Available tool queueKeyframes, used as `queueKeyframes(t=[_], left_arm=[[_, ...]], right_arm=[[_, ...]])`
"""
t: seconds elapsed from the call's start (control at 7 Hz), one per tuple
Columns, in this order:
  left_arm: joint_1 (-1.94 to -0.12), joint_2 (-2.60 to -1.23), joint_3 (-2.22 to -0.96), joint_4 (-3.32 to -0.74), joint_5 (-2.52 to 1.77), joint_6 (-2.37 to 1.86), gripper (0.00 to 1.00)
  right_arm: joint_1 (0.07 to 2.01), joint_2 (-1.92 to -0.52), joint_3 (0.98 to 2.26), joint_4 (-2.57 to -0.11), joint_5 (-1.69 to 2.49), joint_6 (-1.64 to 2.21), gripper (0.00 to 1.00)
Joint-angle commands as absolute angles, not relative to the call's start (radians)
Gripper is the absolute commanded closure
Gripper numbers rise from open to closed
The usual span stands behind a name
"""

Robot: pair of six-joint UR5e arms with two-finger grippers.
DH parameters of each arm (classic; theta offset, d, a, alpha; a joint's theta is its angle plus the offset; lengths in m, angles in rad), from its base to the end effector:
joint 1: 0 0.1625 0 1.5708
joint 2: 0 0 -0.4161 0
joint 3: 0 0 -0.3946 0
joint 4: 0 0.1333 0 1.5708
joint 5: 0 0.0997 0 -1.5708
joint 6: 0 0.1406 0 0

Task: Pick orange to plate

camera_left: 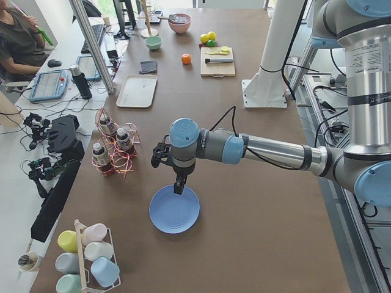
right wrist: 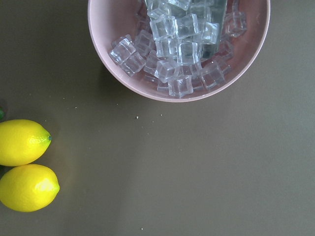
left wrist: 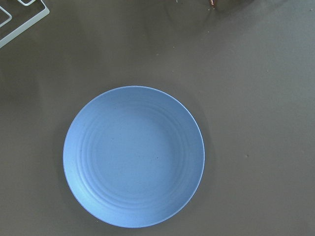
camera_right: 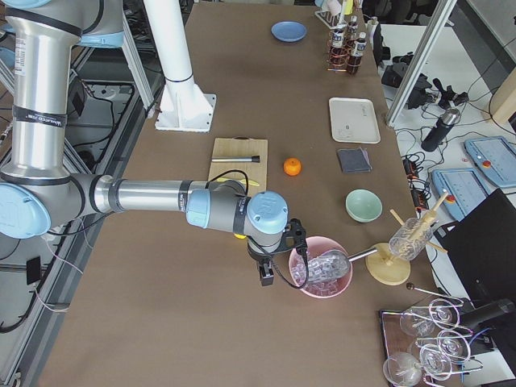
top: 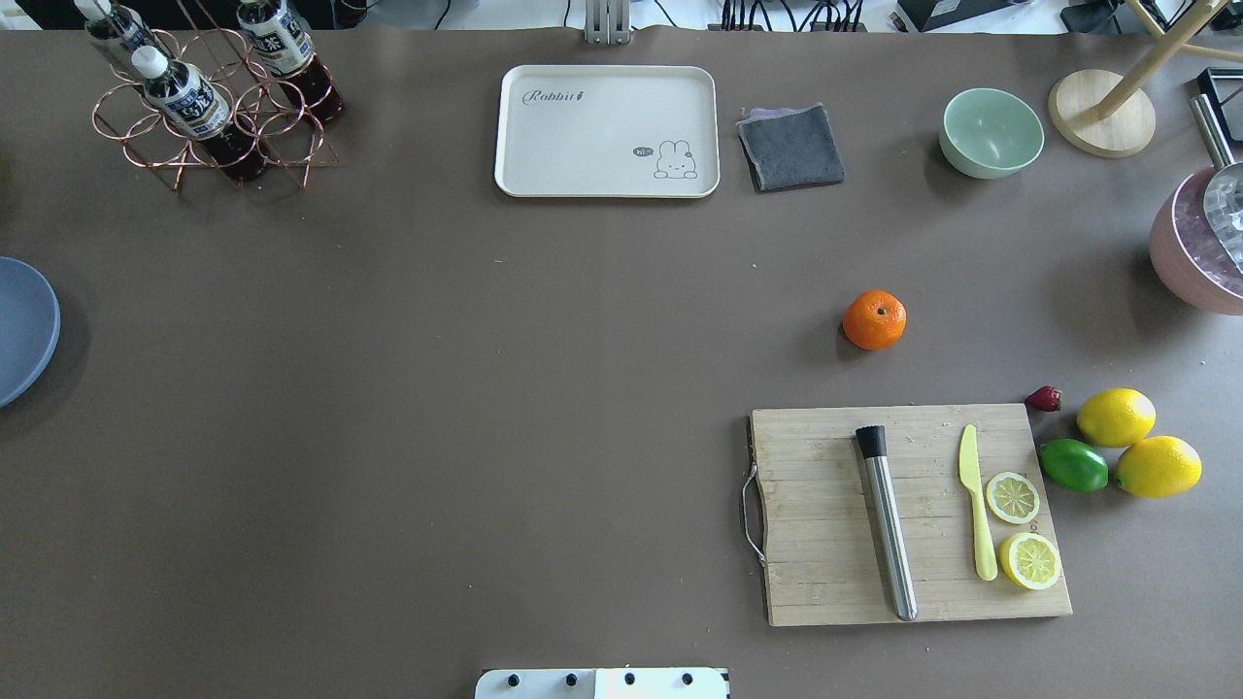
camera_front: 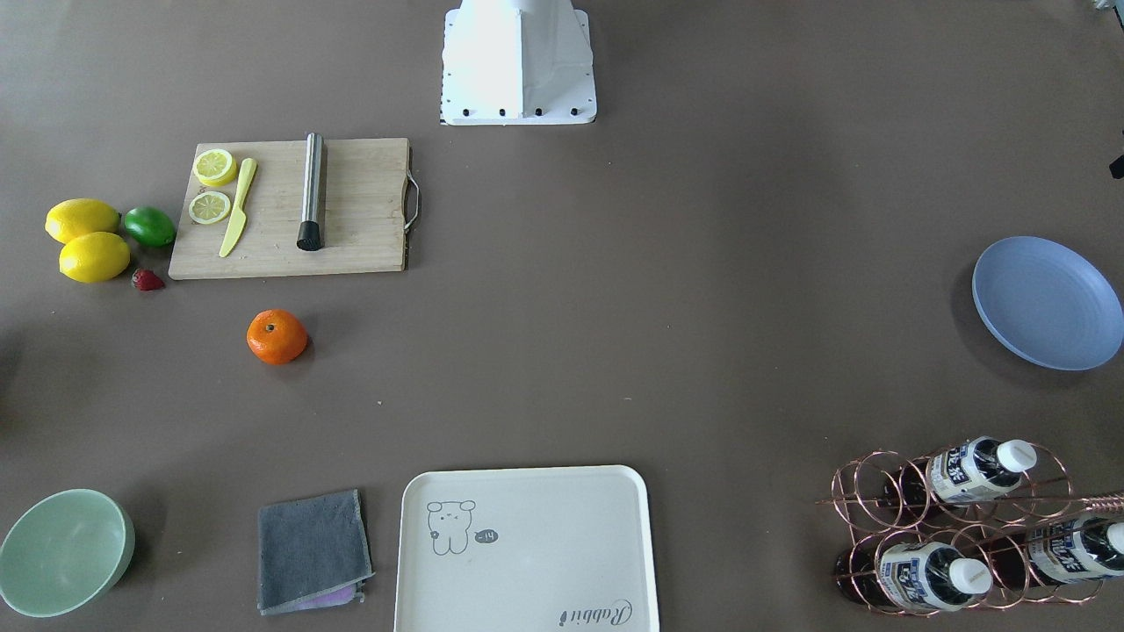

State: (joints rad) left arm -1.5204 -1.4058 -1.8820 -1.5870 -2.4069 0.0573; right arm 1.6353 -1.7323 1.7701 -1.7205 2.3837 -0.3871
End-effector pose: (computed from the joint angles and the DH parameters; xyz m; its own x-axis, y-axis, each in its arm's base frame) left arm -0.0070 -0.4366 0.5924 0.6595 0.2098 -0.7218 -0.0876 0.9752 0.2034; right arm 0.0579 -0.4128 0.6654 0.6545 -0.2584 0.7105 0.1977 0.9656 0.1691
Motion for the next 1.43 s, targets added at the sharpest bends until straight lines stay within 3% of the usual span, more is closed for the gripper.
queueKeyframes(t=[0.0, 0.29, 0.43, 0.71, 1.29], left_arm=[[-1.519, -1.446, -1.700, -1.691, -2.402, 0.084, 0.03], [-1.514, -1.573, -1.326, -1.989, -2.402, 0.080, 0.03], [-1.511, -1.613, -1.216, -2.070, -2.401, 0.057, 0.03], [-1.471, -1.628, -1.109, -2.190, -2.395, 0.028, 0.03], [-1.428, -1.626, -1.057, -2.243, -2.393, 0.006, 0.08]], right_arm=[[1.635, -1.733, 1.779, -1.720, 2.384, -0.380, 0.00], [1.631, -1.724, 1.779, -1.720, 2.384, -0.379, 0.00], [1.626, -1.720, 1.779, -1.721, 2.384, -0.379, 0.00], [1.574, -1.697, 1.773, -1.720, 2.390, -0.330, 0.00], [1.525, -1.677, 1.770, -1.720, 2.410, -0.314, 0.00]])
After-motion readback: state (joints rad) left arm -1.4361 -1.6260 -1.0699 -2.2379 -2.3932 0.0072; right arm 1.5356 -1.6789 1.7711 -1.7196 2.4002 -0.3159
